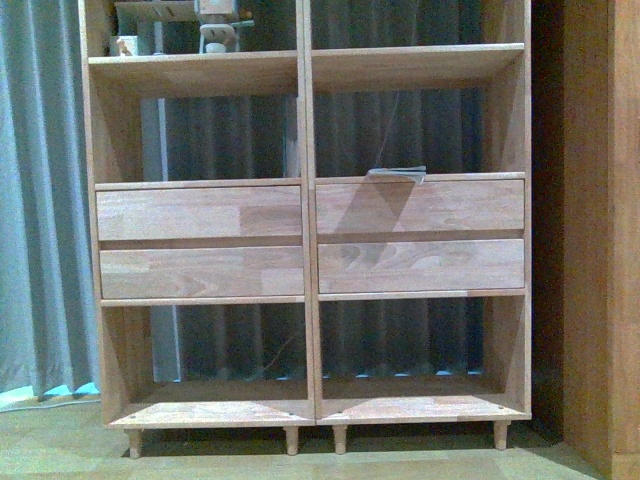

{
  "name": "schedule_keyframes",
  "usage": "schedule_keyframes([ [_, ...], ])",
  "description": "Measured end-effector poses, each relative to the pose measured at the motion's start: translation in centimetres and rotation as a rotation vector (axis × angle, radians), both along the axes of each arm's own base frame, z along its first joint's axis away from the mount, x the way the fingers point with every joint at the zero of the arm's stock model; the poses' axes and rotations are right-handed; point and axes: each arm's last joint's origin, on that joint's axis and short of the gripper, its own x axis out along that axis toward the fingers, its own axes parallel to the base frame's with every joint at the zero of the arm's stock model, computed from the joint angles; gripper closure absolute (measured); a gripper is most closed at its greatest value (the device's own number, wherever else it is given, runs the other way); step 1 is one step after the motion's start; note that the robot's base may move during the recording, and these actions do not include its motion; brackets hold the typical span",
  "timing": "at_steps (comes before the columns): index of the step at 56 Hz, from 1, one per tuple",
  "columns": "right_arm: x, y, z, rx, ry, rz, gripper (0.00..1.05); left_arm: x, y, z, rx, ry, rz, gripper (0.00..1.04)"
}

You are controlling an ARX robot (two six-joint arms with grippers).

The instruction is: Organize books on shelf

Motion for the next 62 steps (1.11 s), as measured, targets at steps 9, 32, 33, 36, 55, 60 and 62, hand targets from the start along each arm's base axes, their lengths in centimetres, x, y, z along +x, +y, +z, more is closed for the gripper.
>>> schedule_keyframes([
  [9,0.0,0.0,0.0,0.0,0.0,0.0,0.07,0.0,0.0,0.0,0.0,0.0,0.0,0.07],
  [32,0.0,0.0,0.0,0.0,0.0,0.0,0.07,0.0,0.0,0.0,0.0,0.0,0.0,0.07],
  [33,0.0,0.0,0.0,0.0,0.0,0.0,0.07,0.0,0.0,0.0,0.0,0.0,0.0,0.07],
  [36,0.0,0.0,0.0,0.0,0.0,0.0,0.07,0.0,0.0,0.0,0.0,0.0,0.0,0.07],
  [55,0.0,0.0,0.0,0.0,0.0,0.0,0.07,0.0,0.0,0.0,0.0,0.0,0.0,0.07],
  [60,0.0,0.0,0.0,0.0,0.0,0.0,0.07,0.0,0.0,0.0,0.0,0.0,0.0,0.07],
  [62,0.0,0.0,0.0,0.0,0.0,0.0,0.07,0.0,0.0,0.0,0.0,0.0,-0.001,0.07],
])
